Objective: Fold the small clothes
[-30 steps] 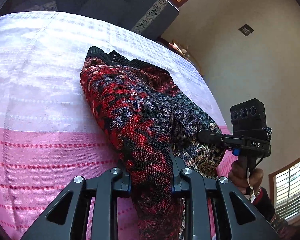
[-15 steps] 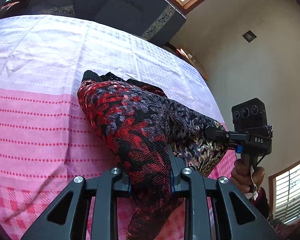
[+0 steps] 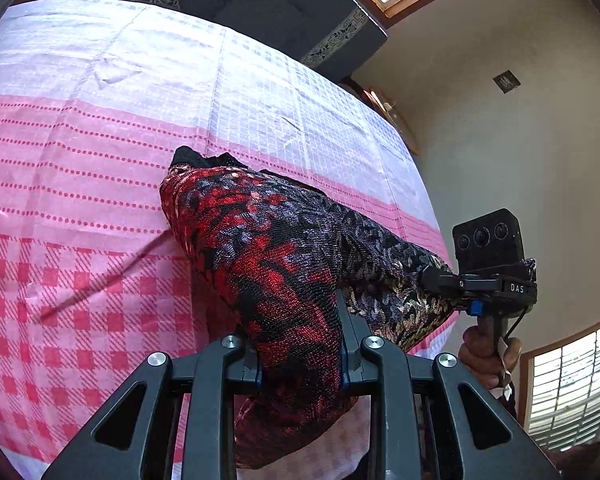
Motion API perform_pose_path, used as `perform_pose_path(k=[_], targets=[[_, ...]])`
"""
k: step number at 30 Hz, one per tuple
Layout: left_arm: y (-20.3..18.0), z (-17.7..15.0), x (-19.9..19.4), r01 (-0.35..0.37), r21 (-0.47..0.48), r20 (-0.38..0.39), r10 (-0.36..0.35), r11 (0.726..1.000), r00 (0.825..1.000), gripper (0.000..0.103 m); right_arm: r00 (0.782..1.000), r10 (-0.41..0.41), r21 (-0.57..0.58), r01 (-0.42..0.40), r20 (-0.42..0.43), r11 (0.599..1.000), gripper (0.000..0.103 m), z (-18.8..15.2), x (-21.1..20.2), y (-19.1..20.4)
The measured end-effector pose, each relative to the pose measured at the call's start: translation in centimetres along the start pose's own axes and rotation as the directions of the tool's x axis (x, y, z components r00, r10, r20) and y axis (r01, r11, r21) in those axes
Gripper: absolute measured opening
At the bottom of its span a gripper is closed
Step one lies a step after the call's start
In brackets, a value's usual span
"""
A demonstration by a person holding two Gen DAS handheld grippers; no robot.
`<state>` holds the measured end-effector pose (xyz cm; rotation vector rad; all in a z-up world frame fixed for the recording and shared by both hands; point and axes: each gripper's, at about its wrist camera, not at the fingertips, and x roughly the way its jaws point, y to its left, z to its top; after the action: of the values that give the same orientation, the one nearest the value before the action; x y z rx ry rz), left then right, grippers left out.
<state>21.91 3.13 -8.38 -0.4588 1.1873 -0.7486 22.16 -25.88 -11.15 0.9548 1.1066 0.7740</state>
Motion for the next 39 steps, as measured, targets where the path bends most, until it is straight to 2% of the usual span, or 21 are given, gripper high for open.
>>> perform_pose_path(k=[5,7,10,12,13,14,16,18,20,21,24,27,30,31,33,34,35,36,37,38,39], targets=[[-0.8,-1.9,-2.6,0.031,0.003,0.0,-0.031,1.0,1.0,0.026,0.995,0.098,0.055,-0.097,-0.005,0.994,0.015,-2.7,-0.4,1.3],[-1.0,-2.7,-3.2,0.03,0.009,-0.001,-0.03,1.0,1.0,0.026,0.994,0.111,0.059,-0.11,-0.003,0.992,0.015,-3.7,-0.5,1.6],[-0.8,-4.1,-2.4,-0.02,0.032,-0.045,0.022,0.999,0.999,0.027,0.998,0.069,0.076,-0.069,-0.004,0.995,0.015,-4.7,0.1,1.0],[-0.1,-5.3,-0.5,-0.112,0.047,-0.091,0.116,0.993,0.989,0.035,1.0,0.01,0.114,-0.009,-0.005,0.993,0.015,-5.4,0.8,-0.9],[0.5,-5.9,0.2,-0.153,0.051,-0.104,0.158,0.987,0.982,0.035,1.0,-0.019,0.135,0.02,-0.008,0.991,0.017,-5.7,1.1,-1.9],[1.2,-6.6,0.8,-0.171,0.043,-0.11,0.175,0.984,0.978,0.036,0.999,-0.05,0.131,0.051,-0.013,0.99,0.018,-6.0,1.4,-2.8],[2.7,-7.9,1.0,-0.161,-0.004,-0.104,0.16,0.987,0.982,0.047,0.995,-0.095,0.106,0.095,-0.014,0.99,0.019,-6.6,1.5,-3.7],[3.6,-9.2,0.1,-0.154,-0.04,-0.048,0.152,0.987,0.987,0.064,0.995,-0.097,0.079,0.098,-0.014,0.992,0.028,-7.5,1.3,-3.7],[4.0,-10.3,-1.0,-0.15,-0.041,0.006,0.151,0.988,0.989,0.066,0.989,-0.144,0.002,0.145,-0.019,0.989,0.067,-8.6,1.1,-2.8],[4.0,-11.0,-1.8,-0.141,-0.036,0.034,0.142,0.989,0.989,0.067,0.98,-0.197,-0.052,0.197,-0.009,0.979,0.07,-9.2,1.0,-2.2],[3.9,-13.0,-3.5,-0.148,-0.011,0.122,0.149,0.989,0.981,0.073,0.95,-0.312,-0.23,0.307,0.018,0.924,0.071,-11.0,0.7,-0.8],[3.9,-15.3,-3.8,-0.166,0.046,0.155,0.157,0.985,0.975,0.076,0.94,-0.34,-0.356,0.331,0.039,0.874,0.072,-12.5,0.8,-0.3],[3.7,-16.3,-3.0,-0.126,0.084,0.182,0.109,0.988,0.977,0.076,0.927,-0.374,-0.466,0.347,0.038,0.814,0.072,-13.8,2.2,0.3],[3.5,-16.5,-2.8,-0.124,0.091,0.199,0.104,0.988,0.975,0.076,0.905,-0.423,-0.494,0.392,0.054,0.776,0.072,-14.2,2.8,0.5],[3.0,-16.7,-2.2,-0.128,0.108,0.208,0.103,0.986,0.973,0.076,0.856,-0.508,-0.54,0.471,0.091,0.697,0.059,-14.6,4.0,0.8],[2.8,-16.6,-1.8,-0.133,0.11,0.206,0.109,0.985,0.973,0.074,0.862,-0.5,-0.54,0.458,0.077,0.706,0.043,-14.4,4.1,1.1],[2.8,-16.4,-1.6,-0.119,0.105,0.186,0.098,0.987,0.978,0.059,0.89,-0.455,-0.494,0.401,0.013,0.771,0.016,-14.0,4.0,0.8],[2.8,-15.9,-1.2,-0.063,0.089,0.128,0.051,0.994,0.99,0.023,0.912,-0.41,-0.436,0.361,-0.02,0.824,0.013,-13.5,3.7,0.5],[2.7,-15.4,-1.0,-0.026,0.06,0.084,0.021,0.998,0.996,0.018,0.923,-0.383,-0.398,0.338,-0.038,0.853,0.013,-13.3,3.5,0.2],[2.3,-15.1,-1.5,-0.023,0.05,0.076,0.019,0.998,0.997,0.018,0.943,-0.325,-0.335,0.285,-0.069,0.898,0.013,-13.1,3.1,0.0],[1.7,-14.8,-2.3,-0.024,0.058,0.08,0.019,0.998,0.997,0.018,0.976,-0.183,-0.226,0.154,-0.116,0.962,0.013,-13.0,2.6,-0.4]])
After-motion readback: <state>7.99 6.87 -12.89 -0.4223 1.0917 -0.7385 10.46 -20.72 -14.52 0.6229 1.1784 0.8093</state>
